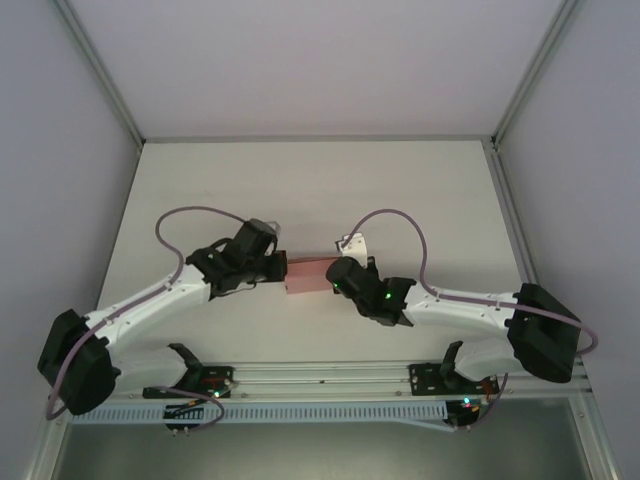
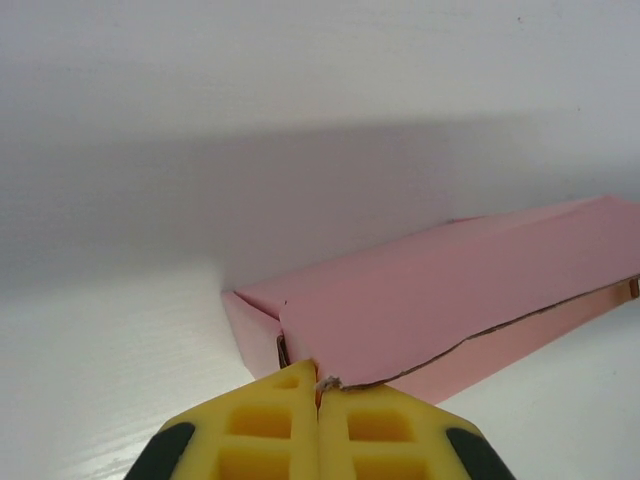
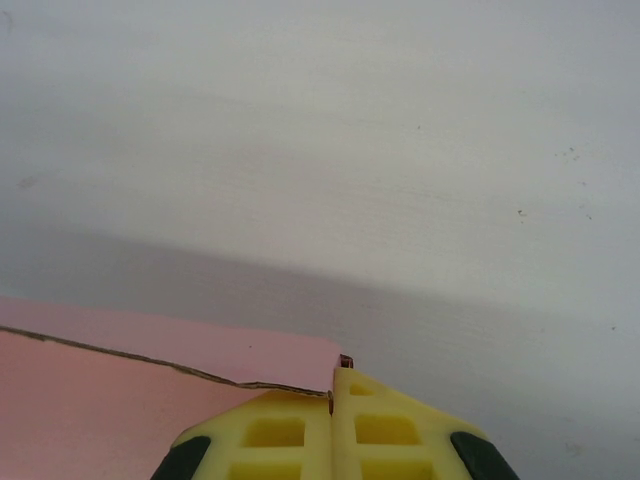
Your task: Assemble paper box
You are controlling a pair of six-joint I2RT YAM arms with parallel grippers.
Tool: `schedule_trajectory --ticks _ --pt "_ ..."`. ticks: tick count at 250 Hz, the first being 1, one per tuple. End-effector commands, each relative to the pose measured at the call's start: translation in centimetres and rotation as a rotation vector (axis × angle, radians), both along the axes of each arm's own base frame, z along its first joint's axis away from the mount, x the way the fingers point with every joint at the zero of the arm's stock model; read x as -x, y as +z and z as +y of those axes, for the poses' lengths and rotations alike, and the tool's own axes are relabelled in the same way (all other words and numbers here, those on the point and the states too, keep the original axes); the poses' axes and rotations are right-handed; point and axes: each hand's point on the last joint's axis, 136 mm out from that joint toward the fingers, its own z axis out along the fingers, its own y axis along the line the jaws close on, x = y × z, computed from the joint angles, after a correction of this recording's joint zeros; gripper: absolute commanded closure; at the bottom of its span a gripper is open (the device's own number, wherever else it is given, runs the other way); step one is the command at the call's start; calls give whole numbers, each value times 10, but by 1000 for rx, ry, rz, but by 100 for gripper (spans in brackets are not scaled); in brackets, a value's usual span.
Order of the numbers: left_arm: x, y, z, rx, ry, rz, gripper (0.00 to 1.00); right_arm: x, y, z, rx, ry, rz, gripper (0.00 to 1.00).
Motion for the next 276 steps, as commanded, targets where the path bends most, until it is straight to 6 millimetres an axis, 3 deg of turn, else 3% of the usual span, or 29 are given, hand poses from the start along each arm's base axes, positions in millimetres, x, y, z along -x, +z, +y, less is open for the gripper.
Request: schedule_trajectory --ticks 1,49,84,113,149,170,219,253,276 --pt "17 -32 21 -125 36 -7 100 6 -19 -6 52 21 17 100" --pt "32 -66 23 -188 -33 -59 100 11 -36 -8 41 48 20 100" --pt "45 -82 21 -281 -76 -74 100 12 -33 -10 68 45 40 99" --pt "49 -91 27 -352 -72 -76 100 14 -25 -5 39 49 59 89" --pt "46 -86 29 -358 -34 -102 100 16 0 2 -33 79 61 72" --pt "47 -85 23 -357 -63 -117 100 15 11 2 -66 87 44 43" --pt "43 -80 25 -389 -44 -139 100 11 27 -2 -238 102 105 27" --pt "43 -77 20 -383 -55 -149 100 -10 41 -18 -369 -2 94 23" --pt "43 -74 19 -383 -58 -153 100 -17 35 -16 -383 0 150 25"
